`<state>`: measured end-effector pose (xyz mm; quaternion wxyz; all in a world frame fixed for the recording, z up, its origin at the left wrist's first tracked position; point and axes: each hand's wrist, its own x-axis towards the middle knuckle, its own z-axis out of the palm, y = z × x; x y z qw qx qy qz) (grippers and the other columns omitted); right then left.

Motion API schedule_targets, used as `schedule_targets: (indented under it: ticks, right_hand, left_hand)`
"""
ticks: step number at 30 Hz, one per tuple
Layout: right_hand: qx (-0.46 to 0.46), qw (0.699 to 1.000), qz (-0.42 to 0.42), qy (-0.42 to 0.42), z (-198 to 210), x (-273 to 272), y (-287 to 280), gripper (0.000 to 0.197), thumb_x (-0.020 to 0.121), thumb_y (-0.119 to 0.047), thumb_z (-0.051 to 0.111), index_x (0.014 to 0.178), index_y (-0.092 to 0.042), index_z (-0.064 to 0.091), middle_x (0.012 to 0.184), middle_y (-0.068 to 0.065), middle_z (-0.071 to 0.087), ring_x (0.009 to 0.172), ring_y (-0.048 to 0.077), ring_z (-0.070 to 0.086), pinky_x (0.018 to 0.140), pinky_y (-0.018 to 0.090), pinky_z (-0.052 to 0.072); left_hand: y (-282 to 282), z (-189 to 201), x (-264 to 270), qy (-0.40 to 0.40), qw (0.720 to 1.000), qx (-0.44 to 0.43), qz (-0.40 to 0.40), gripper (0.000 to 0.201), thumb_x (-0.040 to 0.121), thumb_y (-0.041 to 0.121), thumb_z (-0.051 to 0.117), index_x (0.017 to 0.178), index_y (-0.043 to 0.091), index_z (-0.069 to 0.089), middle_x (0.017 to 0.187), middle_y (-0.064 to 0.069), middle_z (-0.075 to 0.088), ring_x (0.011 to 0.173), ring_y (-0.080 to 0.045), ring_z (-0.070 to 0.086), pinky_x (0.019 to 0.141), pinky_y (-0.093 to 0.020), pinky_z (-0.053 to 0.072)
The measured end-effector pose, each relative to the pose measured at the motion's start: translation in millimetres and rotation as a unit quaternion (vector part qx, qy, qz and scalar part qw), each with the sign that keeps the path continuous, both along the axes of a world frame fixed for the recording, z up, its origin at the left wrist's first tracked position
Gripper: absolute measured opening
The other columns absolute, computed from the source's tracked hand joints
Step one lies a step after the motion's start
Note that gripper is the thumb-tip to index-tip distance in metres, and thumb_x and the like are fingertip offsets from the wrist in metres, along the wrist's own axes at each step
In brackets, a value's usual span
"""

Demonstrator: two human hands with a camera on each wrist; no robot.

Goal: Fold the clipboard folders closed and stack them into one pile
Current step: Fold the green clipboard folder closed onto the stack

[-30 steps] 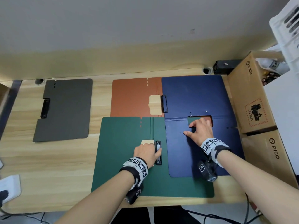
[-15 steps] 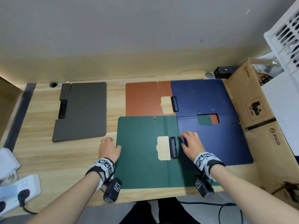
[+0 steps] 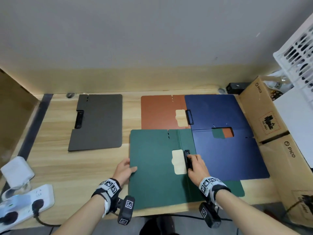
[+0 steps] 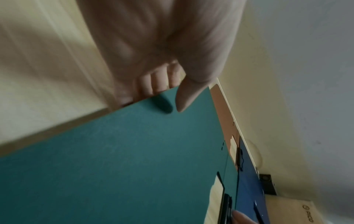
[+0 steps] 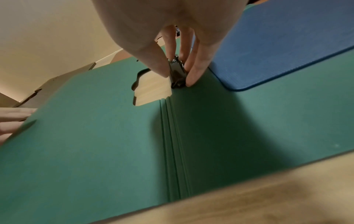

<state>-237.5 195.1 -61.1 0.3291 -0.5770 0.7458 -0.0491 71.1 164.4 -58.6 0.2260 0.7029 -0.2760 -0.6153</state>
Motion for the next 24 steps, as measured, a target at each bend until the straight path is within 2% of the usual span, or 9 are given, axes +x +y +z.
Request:
schedule_targets:
  ticks: [5,8,10,13,17,20,24]
  right_hand:
    - [-0.01,0.999,0.018,-0.033,0.4,4.7,0.8,0.056,0.08,-0.002,0.051,0.135,-0.011,0.045,0.132,0.01,0.045,0.122,0.029,0.047,0.106,0.035,0.037]
    - [-0.005,0.998,0.066,-0.024,1.8,3.4,5.9,0.056,0.083,-0.006,0.053,0.138,-0.013,0.042,0.136,0.008,0.045,0.125,0.027,0.044,0.107,0.036,0.037]
    - [0.005,0.994,0.105,-0.013,3.1,6.2,8.1,0.059,0.085,-0.01,0.053,0.142,-0.014,0.037,0.144,0.004,0.041,0.13,0.025,0.039,0.11,0.038,0.035]
    - [0.014,0.988,0.154,-0.016,0.7,19.9,8.7,0.063,0.088,-0.015,0.053,0.148,-0.015,0.032,0.156,0.0,0.03,0.14,0.022,0.031,0.116,0.037,0.03]
    - [0.019,0.981,0.188,-0.045,-5.8,53.5,6.7,0.063,0.089,-0.016,0.052,0.149,-0.019,0.034,0.16,-0.007,0.021,0.145,0.018,0.024,0.118,0.038,0.027]
    - [0.02,0.971,0.229,-0.061,-8.6,84.3,-1.6,0.064,0.088,-0.017,0.051,0.15,-0.022,0.033,0.161,-0.01,0.019,0.146,0.018,0.024,0.117,0.041,0.03]
    - [0.014,0.966,0.249,-0.072,-14.6,118.0,-16.7,0.061,0.088,-0.018,0.052,0.147,-0.02,0.039,0.161,-0.009,0.02,0.146,0.017,0.023,0.118,0.039,0.028]
  left_hand:
    - [24.9,10.3,2.9,-0.007,0.999,-0.043,0.02,0.034,0.092,-0.01,0.052,0.123,0.002,0.053,0.113,-0.017,0.069,0.094,-0.028,0.069,0.079,-0.037,0.056]
    - [25.8,25.6,6.0,-0.021,0.995,-0.083,0.046,0.031,0.094,-0.008,0.051,0.122,0.004,0.054,0.11,-0.011,0.07,0.088,-0.022,0.069,0.078,-0.036,0.058]
    - [24.1,40.8,9.4,-0.025,0.992,-0.107,0.067,0.036,0.095,-0.006,0.05,0.128,0.006,0.053,0.113,-0.01,0.068,0.094,-0.025,0.069,0.085,-0.04,0.056]
    - [21.1,62.0,21.1,-0.04,0.987,-0.131,0.086,0.038,0.096,-0.006,0.049,0.133,0.001,0.051,0.116,-0.012,0.066,0.105,-0.029,0.066,0.095,-0.044,0.052]
    - [14.5,79.7,54.0,-0.065,0.982,-0.156,0.086,0.035,0.096,-0.008,0.047,0.129,0.0,0.054,0.12,-0.017,0.066,0.098,-0.026,0.065,0.089,-0.036,0.051]
    - [12.1,96.0,80.6,-0.098,0.976,-0.175,0.087,0.032,0.096,-0.008,0.046,0.125,0.002,0.055,0.12,-0.018,0.065,0.098,-0.026,0.064,0.09,-0.038,0.051]
    - [8.6,121.3,92.7,-0.135,0.972,-0.187,0.035,0.03,0.097,-0.004,0.046,0.117,0.016,0.056,0.12,-0.013,0.064,0.106,-0.025,0.063,0.093,-0.041,0.052]
